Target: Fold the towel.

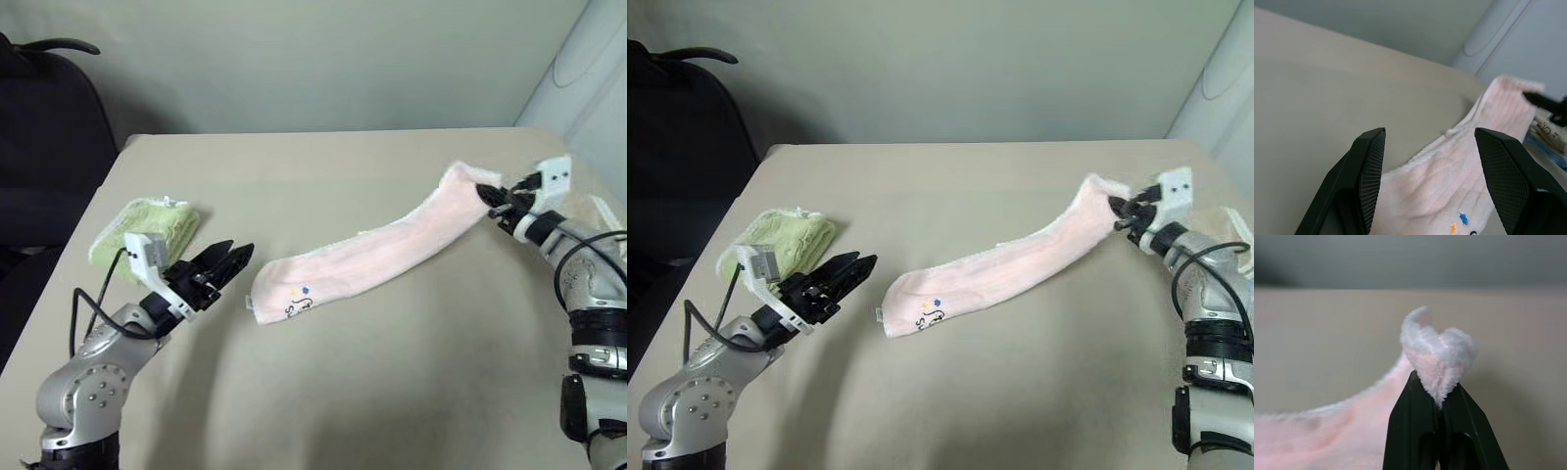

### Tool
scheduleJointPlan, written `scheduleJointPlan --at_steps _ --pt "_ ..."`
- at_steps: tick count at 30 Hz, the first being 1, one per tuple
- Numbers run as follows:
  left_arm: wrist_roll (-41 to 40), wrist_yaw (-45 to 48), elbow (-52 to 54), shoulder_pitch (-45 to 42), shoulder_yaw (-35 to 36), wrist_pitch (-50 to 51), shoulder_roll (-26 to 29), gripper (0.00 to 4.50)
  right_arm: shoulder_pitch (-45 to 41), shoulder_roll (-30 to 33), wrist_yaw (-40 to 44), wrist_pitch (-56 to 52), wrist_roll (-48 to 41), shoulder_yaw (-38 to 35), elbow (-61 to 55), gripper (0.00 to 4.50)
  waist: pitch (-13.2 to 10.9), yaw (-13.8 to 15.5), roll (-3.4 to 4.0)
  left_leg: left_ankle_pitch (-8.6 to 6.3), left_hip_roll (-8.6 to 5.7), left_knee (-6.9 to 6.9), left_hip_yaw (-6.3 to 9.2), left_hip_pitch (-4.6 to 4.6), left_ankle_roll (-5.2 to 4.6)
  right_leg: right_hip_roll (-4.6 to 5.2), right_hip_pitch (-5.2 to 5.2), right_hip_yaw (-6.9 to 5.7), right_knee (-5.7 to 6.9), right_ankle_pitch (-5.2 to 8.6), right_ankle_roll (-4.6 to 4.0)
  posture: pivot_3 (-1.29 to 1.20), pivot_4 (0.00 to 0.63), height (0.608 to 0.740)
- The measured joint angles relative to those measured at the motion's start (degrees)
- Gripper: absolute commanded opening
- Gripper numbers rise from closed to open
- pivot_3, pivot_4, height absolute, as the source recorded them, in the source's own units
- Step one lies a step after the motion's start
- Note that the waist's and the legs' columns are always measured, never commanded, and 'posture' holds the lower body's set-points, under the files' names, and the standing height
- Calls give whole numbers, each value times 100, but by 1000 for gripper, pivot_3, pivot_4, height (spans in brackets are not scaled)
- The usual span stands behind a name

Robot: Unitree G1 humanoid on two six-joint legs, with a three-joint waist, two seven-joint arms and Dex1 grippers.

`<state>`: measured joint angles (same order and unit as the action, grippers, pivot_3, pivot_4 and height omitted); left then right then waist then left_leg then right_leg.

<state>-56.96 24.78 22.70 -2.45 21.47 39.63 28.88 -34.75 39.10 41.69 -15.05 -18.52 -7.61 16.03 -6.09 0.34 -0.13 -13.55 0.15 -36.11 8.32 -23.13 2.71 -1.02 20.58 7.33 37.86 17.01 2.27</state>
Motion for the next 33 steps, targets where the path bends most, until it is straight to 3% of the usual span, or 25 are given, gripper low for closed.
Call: scheduleJointPlan --at_steps 3,7,12,16,22,27,30,33 --pt "-3 -119 25 -17 -137 22 -83 3159 436 156 619 995 675 850 -587 35 -11 1 -32 -5 1 -1 4 1 -8 0 -4 -4 -2 1 1 0 150 740" --pt "-10 -255 27 -126 -143 21 -165 3159 776 227 845 2169 1823 1850 -601 35 -18 5 -42 -5 0 -2 1 1 -8 2 -4 0 -2 -1 5 0 150 740" --pt "-10 -389 117 -147 -215 21 -337 3159 754 -19 840 2701 2360 2228 -449 35 -19 2 -44 -2 1 -2 0 1 -3 1 -3 1 -2 -2 6 0 150 740" --pt "-8 -470 229 -53 -243 21 -445 3159 745 -160 927 2711 2380 2262 -425 1015 -20 12 -46 1 1 -2 1 1 1 1 -5 -1 -3 -2 5 0 150 740" --pt "-25 -676 383 132 -241 21 -636 3159 858 -181 1157 2390 1947 2039 -490 3101 -24 19 -54 5 0 -2 -1 -1 9 1 -6 -1 -4 -1 5 0 150 740" --pt "-49 -808 482 337 -231 18 -741 3159 1284 1 1731 1029 247 1199 -1346 3101 -31 35 -65 11 -4 -3 -14 -2 19 -6 -8 6 -9 1 8 0 150 740" --pt "-61 -893 485 396 -207 18 -748 3159 1197 138 1844 160 -589 609 -1608 2475 -33 33 -80 12 -1 -3 -27 11 22 -23 -16 25 -13 3 13 0 150 740" --pt "-76 -972 483 385 -201 18 -762 3159 741 -45 1645 -458 -921 383 -1428 1424 -34 19 -93 12 11 -2 -38 26 23 -41 -19 44 -13 3 13 0 150 740"
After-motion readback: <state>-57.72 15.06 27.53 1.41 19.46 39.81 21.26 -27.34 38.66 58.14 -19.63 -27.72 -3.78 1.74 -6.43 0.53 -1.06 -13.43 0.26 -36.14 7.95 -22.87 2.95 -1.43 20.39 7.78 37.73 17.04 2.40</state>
